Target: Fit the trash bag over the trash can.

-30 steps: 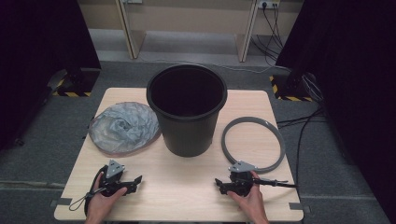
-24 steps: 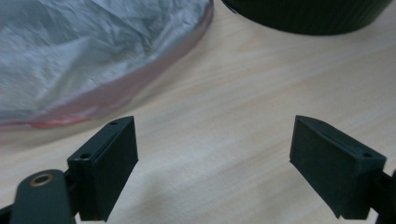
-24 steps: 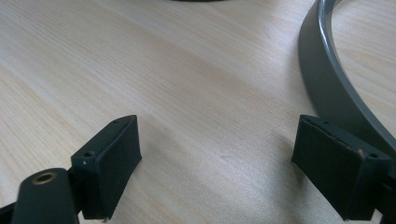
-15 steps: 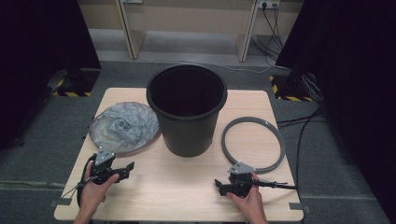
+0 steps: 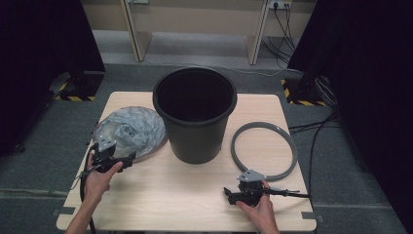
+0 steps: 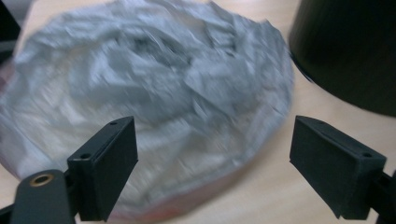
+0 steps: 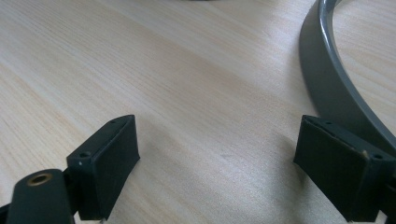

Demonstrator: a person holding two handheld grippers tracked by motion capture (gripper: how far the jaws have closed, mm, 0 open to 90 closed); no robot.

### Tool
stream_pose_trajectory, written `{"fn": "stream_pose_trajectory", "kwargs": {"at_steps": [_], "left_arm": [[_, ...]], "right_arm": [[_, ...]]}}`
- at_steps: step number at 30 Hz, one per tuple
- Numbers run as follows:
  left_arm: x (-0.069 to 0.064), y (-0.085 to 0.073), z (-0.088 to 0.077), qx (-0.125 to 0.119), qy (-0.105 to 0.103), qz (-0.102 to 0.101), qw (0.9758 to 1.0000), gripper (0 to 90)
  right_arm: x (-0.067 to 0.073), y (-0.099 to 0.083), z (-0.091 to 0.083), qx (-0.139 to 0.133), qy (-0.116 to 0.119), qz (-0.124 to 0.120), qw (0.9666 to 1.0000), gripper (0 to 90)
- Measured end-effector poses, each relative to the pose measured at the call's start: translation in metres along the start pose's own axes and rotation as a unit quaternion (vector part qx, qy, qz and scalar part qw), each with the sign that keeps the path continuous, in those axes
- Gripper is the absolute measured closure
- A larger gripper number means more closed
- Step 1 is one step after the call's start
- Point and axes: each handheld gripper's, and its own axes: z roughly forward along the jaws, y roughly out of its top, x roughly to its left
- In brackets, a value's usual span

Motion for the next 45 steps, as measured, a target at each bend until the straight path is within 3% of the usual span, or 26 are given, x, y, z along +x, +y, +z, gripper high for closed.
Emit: {"fn": "stream_pose_trajectory", "kwargs": {"at_steps": [3, 6, 9, 14, 17, 23, 27, 34, 38, 42, 45], "left_arm": [[0.004, 0.008, 0.008, 0.006, -0.008, -0.004, 0.9999, 15.0], [0.005, 0.017, 0.013, -0.002, 0.009, 0.004, 0.9999, 14.9], [0.007, 0.026, 0.018, 0.002, 0.004, 0.004, 1.0000, 14.9], [0.010, 0.040, 0.028, 0.002, 0.019, 0.008, 0.9998, 15.0], [0.016, 0.052, 0.037, -0.001, 0.030, 0.001, 0.9996, 15.0], [0.020, 0.063, 0.052, 0.005, 0.036, -0.004, 0.9993, 15.1], [0.019, 0.064, 0.071, 0.022, 0.043, -0.001, 0.9988, 15.0], [0.018, 0.064, 0.087, 0.040, 0.048, -0.002, 0.9980, 15.1], [0.019, 0.061, 0.100, 0.059, 0.058, 0.000, 0.9965, 15.1], [0.020, 0.054, 0.112, 0.093, 0.055, -0.003, 0.9942, 15.4], [0.021, 0.049, 0.117, 0.106, 0.057, 0.007, 0.9927, 22.2]], "right_arm": [[0.000, 0.000, 0.000, 0.000, 0.000, -0.001, 1.0000, 13.6], [0.000, 0.000, 0.000, 0.000, 0.000, 0.000, 1.0000, 13.6], [0.000, 0.000, 0.000, 0.000, 0.000, -0.001, 1.0000, 13.5], [0.000, 0.000, 0.000, 0.000, 0.000, 0.000, 1.0000, 13.4], [0.000, 0.000, 0.000, 0.000, 0.000, -0.001, 1.0000, 13.3], [0.000, 0.000, 0.000, 0.001, 0.001, 0.000, 1.0000, 13.0], [0.000, 0.000, 0.000, 0.001, 0.001, 0.000, 1.0000, 13.0], [0.000, 0.000, 0.000, 0.002, 0.001, 0.000, 1.0000, 12.9], [0.000, 0.000, 0.000, 0.002, 0.001, 0.000, 1.0000, 12.8], [0.000, 0.000, 0.000, 0.002, 0.003, -0.002, 1.0000, 12.4], [0.000, 0.000, 0.000, 0.002, 0.003, -0.003, 1.0000, 12.4]]}}
